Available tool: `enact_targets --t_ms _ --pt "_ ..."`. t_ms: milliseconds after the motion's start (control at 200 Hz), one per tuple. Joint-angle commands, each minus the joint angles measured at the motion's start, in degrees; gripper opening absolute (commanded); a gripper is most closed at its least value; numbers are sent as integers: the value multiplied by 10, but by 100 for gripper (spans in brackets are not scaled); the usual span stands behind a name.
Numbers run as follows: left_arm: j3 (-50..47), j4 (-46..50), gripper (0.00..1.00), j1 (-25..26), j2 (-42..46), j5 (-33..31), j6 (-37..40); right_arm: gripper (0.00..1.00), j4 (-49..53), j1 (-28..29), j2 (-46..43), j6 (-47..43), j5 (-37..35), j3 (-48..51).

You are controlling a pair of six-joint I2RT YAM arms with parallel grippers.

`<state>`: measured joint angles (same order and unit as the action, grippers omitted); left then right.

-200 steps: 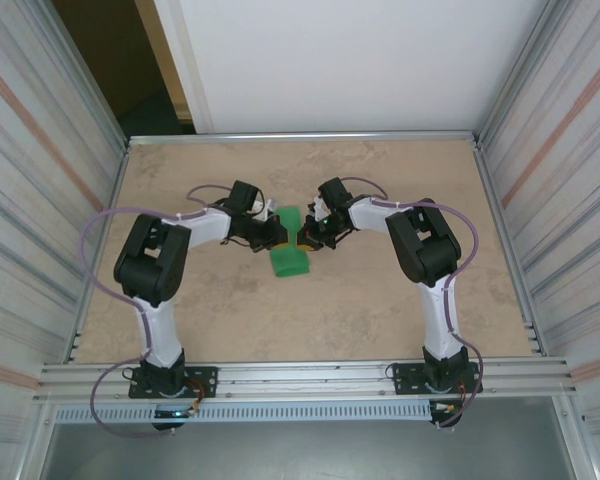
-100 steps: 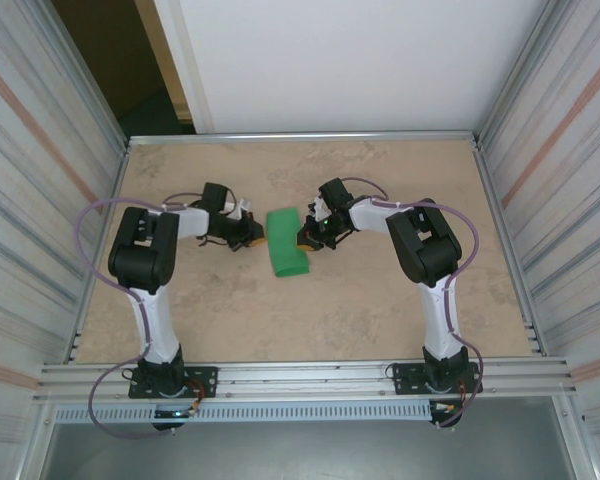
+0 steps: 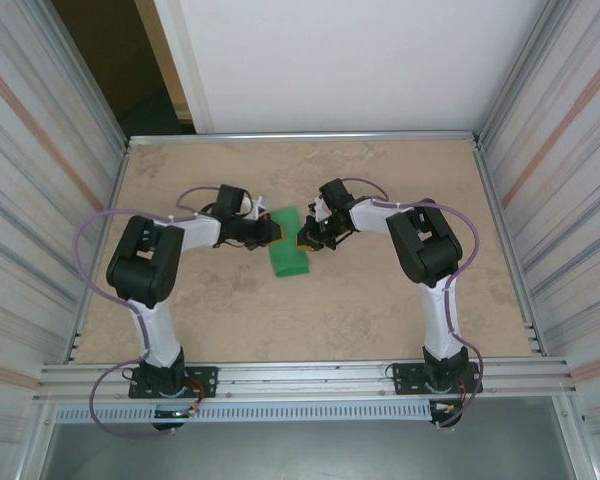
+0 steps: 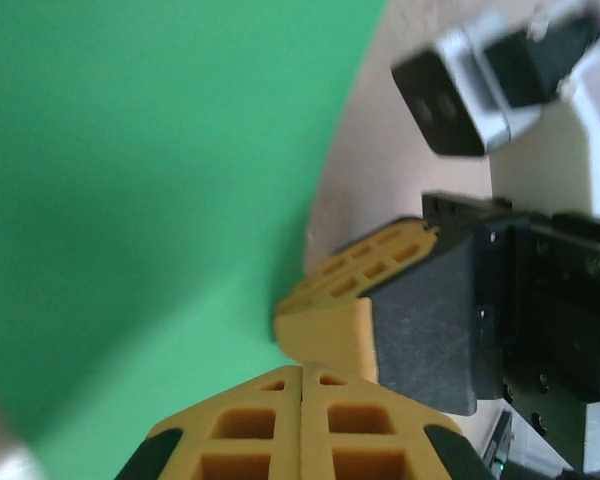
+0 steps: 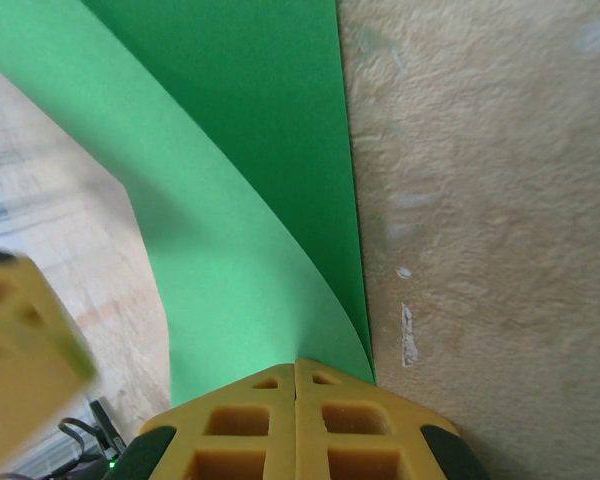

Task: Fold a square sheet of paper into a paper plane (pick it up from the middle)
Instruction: First fold the square sheet of paper in half at the center of the table.

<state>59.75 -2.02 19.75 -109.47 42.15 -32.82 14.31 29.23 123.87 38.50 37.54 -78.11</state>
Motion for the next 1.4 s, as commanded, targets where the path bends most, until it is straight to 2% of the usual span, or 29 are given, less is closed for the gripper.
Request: enact_targets --t_ms 0,175,426,576,702,847,937,1067,1233,1393 --pt "32 -3 3 2 -38 -9 -11 0 130 -4 67 2 -120 55" --pt "65 23 3 -19 -77 -18 6 0 130 -4 65 0 -121 58" --pt "90 88 2 -113 -102 -28 1 0 135 -2 58 -4 -133 63" --pt "116 118 2 -141 -115 -40 21 0 135 -1 61 -4 -132 63" --pt "117 105 2 -128 -70 -25 21 0 135 -1 60 -4 -131 64" --pt "86 49 2 -74 -21 -11 8 0 135 -1 60 -3 -132 66" --pt "71 13 2 -43 -22 -7 -15 0 135 -1 61 -2 -131 67" --pt "89 36 2 -14 -46 -33 -11 0 136 -1 59 -2 -131 67" --pt "113 52 2 -13 -88 -27 -3 0 137 -1 59 -2 -132 68" --pt "128 47 2 -43 -131 -10 -12 0 139 -6 60 -7 -132 66"
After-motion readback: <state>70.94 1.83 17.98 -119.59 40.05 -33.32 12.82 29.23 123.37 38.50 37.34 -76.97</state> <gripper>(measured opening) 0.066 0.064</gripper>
